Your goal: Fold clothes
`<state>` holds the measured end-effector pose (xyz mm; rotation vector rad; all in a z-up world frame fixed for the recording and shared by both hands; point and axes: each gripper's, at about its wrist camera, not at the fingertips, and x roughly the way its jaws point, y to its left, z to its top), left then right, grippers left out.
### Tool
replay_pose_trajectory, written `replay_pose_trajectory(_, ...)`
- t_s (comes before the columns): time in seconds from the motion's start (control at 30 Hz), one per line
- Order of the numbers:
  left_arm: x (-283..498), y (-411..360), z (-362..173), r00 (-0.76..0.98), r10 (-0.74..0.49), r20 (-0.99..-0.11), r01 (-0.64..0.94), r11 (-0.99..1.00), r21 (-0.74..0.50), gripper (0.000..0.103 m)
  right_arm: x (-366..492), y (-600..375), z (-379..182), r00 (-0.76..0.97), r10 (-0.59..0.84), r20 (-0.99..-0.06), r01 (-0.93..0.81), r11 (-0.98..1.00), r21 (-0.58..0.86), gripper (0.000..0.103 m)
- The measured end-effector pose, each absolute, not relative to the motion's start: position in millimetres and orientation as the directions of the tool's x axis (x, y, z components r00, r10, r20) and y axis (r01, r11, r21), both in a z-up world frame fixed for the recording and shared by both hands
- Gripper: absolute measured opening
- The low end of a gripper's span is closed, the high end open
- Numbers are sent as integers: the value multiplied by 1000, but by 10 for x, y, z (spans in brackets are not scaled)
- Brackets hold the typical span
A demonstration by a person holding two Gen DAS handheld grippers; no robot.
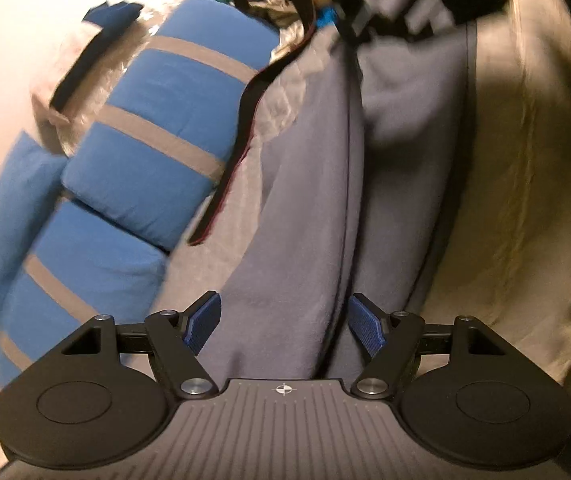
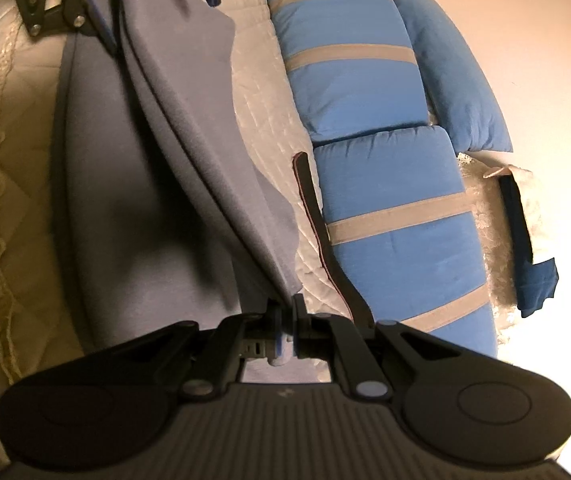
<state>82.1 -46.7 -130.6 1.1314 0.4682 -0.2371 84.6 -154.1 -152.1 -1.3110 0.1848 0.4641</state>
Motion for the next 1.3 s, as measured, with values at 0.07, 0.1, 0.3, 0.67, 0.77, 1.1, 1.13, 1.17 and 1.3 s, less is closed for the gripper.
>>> replay_pose_trajectory(0.07, 827, -473, -1417, 891, 104, -443, 385, 347, 855, 69, 835, -1549, -1556, 892, 222, -394, -433, 167, -886, 5)
replay_pose_trajectory(0.1, 820, -450, -1447, 896, 129, -426, 368, 323, 872, 69, 835, -1550, -1575, 890, 222, -397, -435, 155, -887, 5)
replay_pose_trajectory(0.3, 817, -270, -1549, 890, 297, -346, 293, 208, 933, 71, 797, -1530, -1703, 872, 234, -431, -458, 74, -886, 5)
replay_pose_trajectory(0.67, 872, -39, -1503, 838, 386, -386, 333, 199, 922, 72, 598, -1444, -1917, 824, 270, -497, -503, -53, -863, 5)
replay_pose_trajectory(0.77, 914, 23, -1443, 826, 385, -411, 337, 246, 909, 72, 591, -1419, -1929, 818, 277, -504, -507, -65, -859, 6)
replay_pose_trajectory(1.1, 733, -89, -1696, 899, 348, -265, 281, 5, 960, 76, 617, -1384, -1882, 818, 276, -504, -516, -36, -856, 18)
replay_pose_trajectory(1.13, 692, -108, -1764, 917, 323, -234, 266, -59, 962, 76, 613, -1379, -1883, 819, 277, -502, -514, -36, -857, 18)
replay_pose_trajectory(1.17, 662, -118, -1816, 930, 302, -211, 254, -108, 961, 76, 609, -1374, -1883, 820, 278, -501, -512, -36, -858, 19)
replay_pose_trajectory(1.3, 681, -55, -1825, 926, 308, -218, 268, -133, 954, 38, 604, -1319, -1862, 815, 297, -497, -511, -32, -859, 19)
